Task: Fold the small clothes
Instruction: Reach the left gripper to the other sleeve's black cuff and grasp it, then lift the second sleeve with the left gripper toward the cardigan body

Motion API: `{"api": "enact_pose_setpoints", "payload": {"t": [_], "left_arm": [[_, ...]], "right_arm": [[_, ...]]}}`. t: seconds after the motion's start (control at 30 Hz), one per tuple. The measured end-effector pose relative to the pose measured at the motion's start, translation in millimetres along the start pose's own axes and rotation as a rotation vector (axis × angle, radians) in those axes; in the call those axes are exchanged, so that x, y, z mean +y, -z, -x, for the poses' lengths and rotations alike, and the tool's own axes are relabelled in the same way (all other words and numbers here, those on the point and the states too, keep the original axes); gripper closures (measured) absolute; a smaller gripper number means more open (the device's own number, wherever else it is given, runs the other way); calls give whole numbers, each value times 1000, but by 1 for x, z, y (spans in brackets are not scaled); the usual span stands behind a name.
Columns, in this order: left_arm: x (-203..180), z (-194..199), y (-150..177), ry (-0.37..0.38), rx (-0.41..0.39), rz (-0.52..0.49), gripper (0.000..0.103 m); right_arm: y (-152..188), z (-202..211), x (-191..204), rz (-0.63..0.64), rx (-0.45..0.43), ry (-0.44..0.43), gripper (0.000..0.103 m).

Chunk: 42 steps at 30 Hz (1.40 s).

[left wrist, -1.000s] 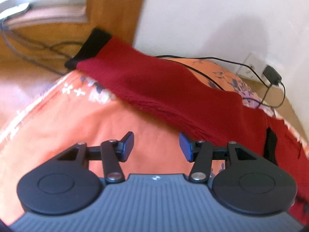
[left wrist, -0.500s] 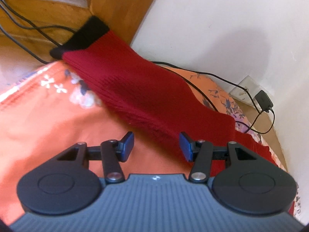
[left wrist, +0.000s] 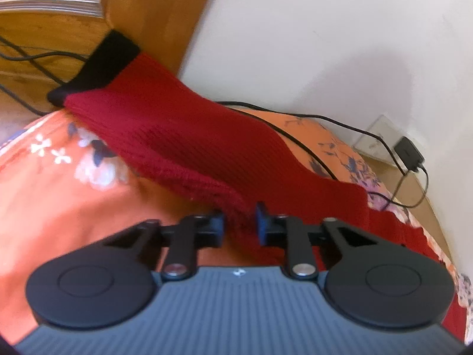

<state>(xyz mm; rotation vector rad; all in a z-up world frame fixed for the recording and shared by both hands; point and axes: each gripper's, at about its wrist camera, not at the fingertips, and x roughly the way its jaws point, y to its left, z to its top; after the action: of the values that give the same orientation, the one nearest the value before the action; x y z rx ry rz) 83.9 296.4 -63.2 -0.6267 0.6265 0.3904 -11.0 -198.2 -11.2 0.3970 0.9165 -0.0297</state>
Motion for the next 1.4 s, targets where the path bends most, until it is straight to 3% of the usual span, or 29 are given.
{"api": "enact_pose_setpoints", "payload": {"t": [0.13,0.33,0.6,1.0,1.4], "left_arm": [[-11,13,-1,25,-51,-79,88],[-43,52,-7,124,-155,-177,89],[-94,73,-11,238,-203,-245,90],[-168,65,-1,361,-176,-318,90],[-233,43,34,454,-110,-409,90]], "right_arm": [[-1,4,-3,-10,-16,6,16],[-3,13,-10,-41,-55,9,16],[-12,30,-16,-61,-116,2,16],[-26,52,-46,-113,-190,34,16],[-45,38,-65,-133,-175,46,16]]}}
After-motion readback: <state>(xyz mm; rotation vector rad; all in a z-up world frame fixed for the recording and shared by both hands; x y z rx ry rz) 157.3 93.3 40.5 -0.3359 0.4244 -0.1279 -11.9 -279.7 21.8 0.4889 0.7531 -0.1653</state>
